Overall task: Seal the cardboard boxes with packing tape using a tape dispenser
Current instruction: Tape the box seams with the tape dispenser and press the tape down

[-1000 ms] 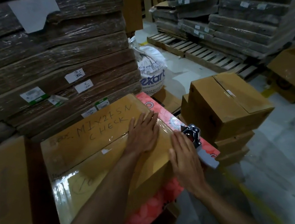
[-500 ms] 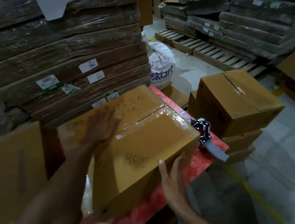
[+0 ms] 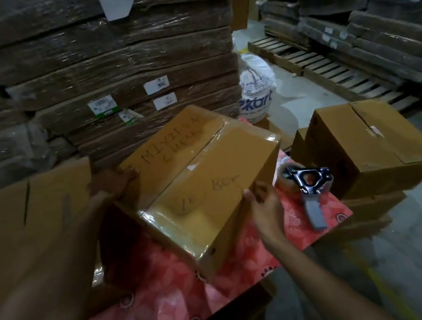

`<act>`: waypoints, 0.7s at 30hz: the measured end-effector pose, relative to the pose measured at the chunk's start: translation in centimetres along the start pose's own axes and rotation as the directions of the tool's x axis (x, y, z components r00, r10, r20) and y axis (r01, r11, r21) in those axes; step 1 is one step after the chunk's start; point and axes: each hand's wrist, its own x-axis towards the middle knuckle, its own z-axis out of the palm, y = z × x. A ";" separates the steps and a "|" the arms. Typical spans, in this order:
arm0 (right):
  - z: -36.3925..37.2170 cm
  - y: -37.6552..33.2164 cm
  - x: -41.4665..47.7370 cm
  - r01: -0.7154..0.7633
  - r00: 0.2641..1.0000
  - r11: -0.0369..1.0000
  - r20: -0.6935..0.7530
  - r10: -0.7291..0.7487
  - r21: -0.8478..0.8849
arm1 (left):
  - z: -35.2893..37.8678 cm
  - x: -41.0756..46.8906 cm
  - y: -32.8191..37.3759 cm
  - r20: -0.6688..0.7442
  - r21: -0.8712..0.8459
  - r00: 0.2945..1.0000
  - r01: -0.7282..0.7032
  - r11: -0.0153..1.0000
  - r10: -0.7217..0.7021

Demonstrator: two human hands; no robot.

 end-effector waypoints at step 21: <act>-4.7 -12.7 5.4 0.181 0.935 0.959 0.265 -0.237 0.219 | -6.9 -13.9 1.3 -0.248 -0.818 0.965 -0.258 0.514 0.088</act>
